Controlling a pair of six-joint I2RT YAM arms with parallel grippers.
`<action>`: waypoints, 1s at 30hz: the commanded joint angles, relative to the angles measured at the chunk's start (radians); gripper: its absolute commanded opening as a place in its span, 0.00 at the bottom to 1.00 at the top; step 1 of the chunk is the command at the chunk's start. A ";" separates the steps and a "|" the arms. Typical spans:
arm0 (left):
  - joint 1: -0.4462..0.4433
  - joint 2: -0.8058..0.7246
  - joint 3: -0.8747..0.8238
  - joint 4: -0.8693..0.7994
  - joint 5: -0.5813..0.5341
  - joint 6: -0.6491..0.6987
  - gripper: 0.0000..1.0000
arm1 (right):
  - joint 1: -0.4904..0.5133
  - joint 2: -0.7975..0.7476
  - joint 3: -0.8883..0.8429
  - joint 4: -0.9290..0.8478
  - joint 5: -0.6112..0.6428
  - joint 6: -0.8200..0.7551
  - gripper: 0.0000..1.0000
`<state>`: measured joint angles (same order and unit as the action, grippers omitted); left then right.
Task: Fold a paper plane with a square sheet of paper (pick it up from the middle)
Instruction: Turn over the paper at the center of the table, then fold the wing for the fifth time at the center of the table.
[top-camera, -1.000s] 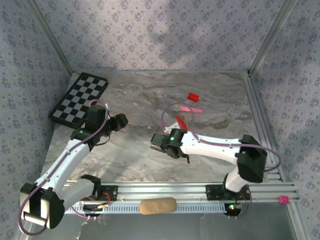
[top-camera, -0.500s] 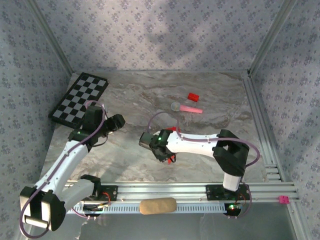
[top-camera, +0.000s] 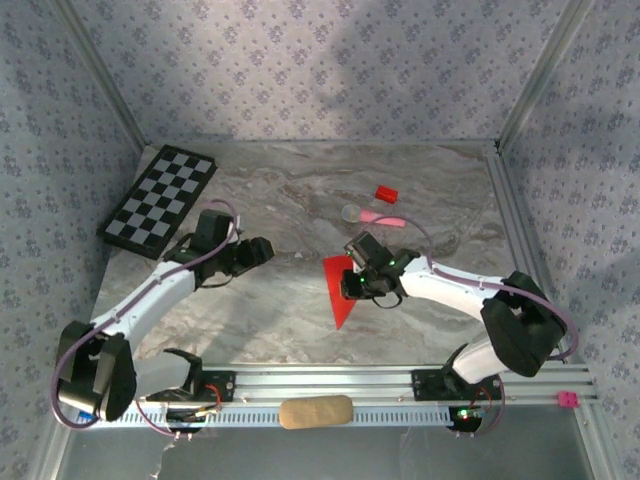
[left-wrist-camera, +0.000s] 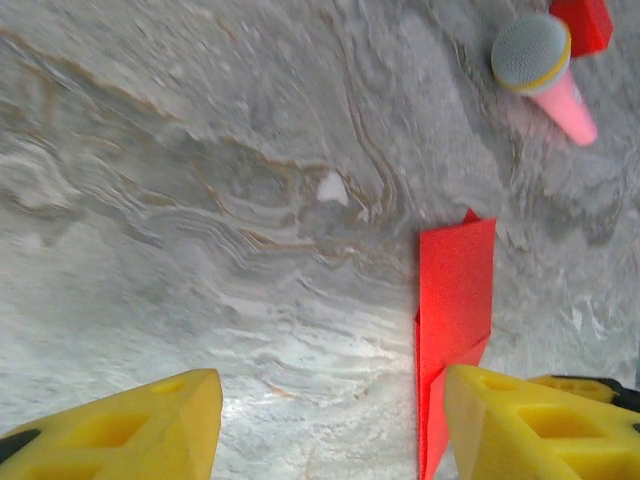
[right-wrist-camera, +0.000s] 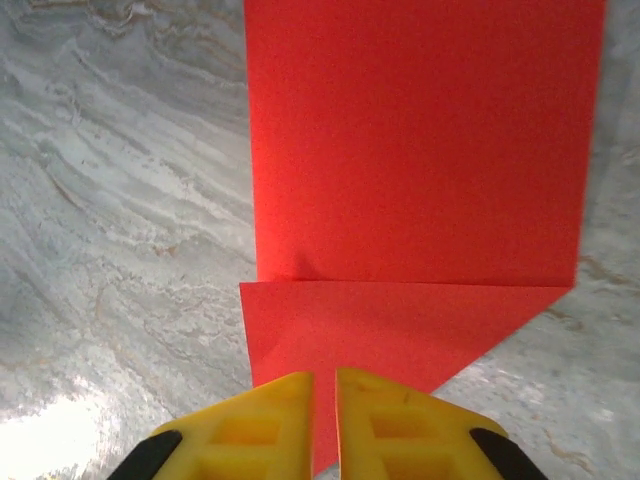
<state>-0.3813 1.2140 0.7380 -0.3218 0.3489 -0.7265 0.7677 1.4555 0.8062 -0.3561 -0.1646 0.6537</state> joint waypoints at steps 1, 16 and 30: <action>-0.043 0.040 0.044 0.062 0.029 -0.033 0.60 | -0.016 0.006 -0.023 0.113 -0.101 0.043 0.12; -0.125 0.191 0.093 0.115 0.058 -0.070 0.54 | -0.031 0.107 -0.068 0.229 -0.143 0.141 0.07; -0.148 0.262 0.121 0.151 0.117 -0.093 0.43 | -0.002 0.200 -0.078 0.259 -0.075 0.283 0.06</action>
<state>-0.5186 1.4631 0.8272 -0.2005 0.4267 -0.8055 0.7559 1.6218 0.7444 -0.0841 -0.2878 0.8719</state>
